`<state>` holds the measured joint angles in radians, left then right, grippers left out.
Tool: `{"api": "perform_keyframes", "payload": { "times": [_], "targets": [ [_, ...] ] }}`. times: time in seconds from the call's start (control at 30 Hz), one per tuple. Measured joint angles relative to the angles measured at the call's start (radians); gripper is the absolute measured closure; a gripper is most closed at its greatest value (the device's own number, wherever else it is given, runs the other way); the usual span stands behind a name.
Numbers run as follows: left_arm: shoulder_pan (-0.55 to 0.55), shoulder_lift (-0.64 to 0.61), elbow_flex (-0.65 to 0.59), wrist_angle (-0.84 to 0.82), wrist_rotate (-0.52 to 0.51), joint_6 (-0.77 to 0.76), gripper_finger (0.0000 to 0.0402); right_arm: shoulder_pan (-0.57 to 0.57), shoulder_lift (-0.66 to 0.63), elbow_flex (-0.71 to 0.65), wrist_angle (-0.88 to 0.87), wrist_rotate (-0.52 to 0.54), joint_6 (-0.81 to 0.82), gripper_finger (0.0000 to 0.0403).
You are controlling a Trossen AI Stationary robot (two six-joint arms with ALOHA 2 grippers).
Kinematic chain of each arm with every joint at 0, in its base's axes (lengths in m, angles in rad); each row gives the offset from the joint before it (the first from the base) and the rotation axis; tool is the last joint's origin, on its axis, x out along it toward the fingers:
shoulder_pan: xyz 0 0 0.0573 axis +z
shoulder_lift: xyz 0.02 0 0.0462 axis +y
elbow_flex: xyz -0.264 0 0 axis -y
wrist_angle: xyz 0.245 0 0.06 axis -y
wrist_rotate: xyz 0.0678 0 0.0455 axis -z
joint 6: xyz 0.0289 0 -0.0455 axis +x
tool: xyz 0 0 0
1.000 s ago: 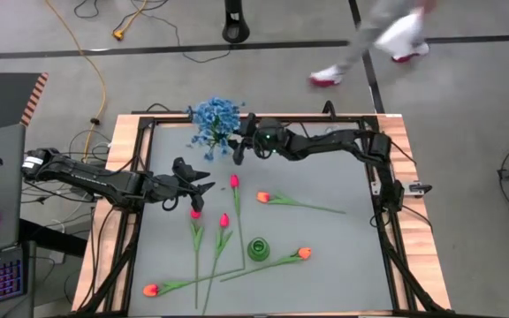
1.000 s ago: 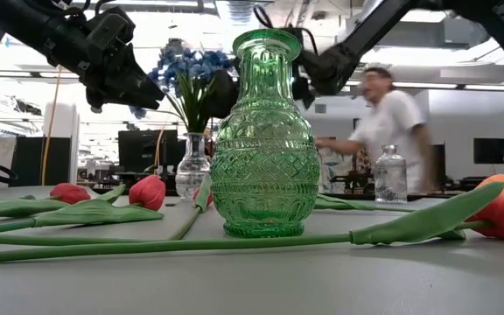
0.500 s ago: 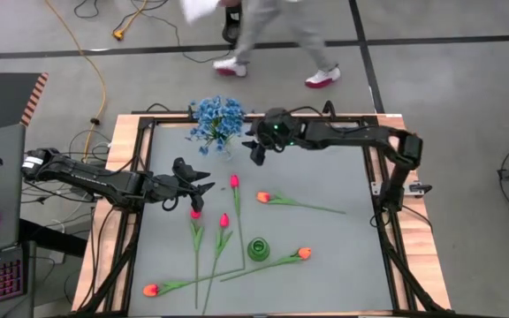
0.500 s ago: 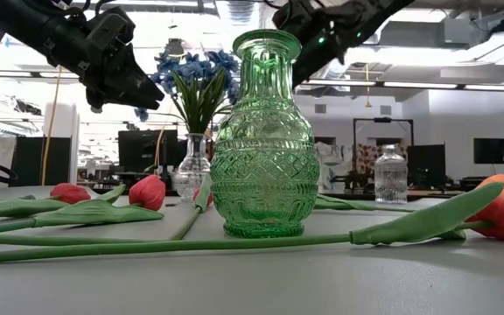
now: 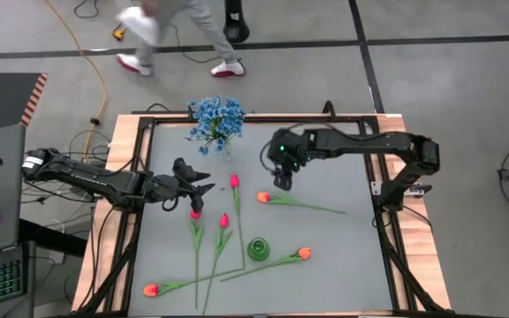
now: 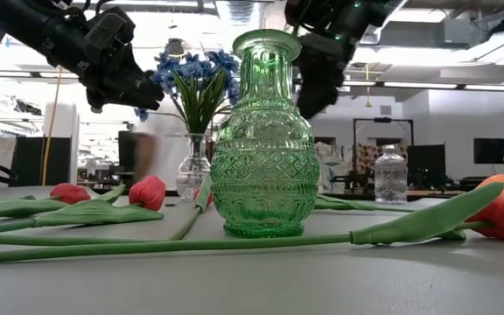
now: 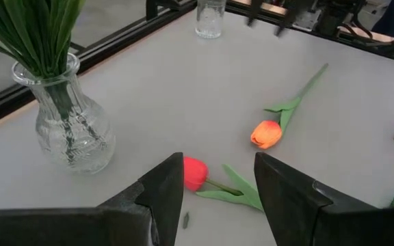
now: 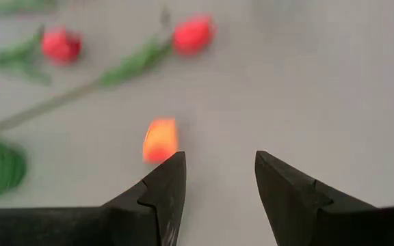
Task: Sort flowers into vase by color
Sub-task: Put the top right orange tulip into the top right transparent vase
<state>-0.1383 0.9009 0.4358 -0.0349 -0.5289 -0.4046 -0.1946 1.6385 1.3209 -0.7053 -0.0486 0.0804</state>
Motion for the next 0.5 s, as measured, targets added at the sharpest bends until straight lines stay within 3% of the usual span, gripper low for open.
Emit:
{"api": "perform_keyframes", "payload": {
  "times": [0.17,0.5],
  "targets": [
    [0.0,0.0,0.0,0.0,0.0,0.0,0.0235,0.078,0.042,0.0,-0.128,0.001,0.077,0.0202],
    [0.0,0.0,0.0,-0.002,0.026,0.004,0.0235,0.18,0.177,0.0,-0.195,0.006,0.106,0.0202]
  ]
}}
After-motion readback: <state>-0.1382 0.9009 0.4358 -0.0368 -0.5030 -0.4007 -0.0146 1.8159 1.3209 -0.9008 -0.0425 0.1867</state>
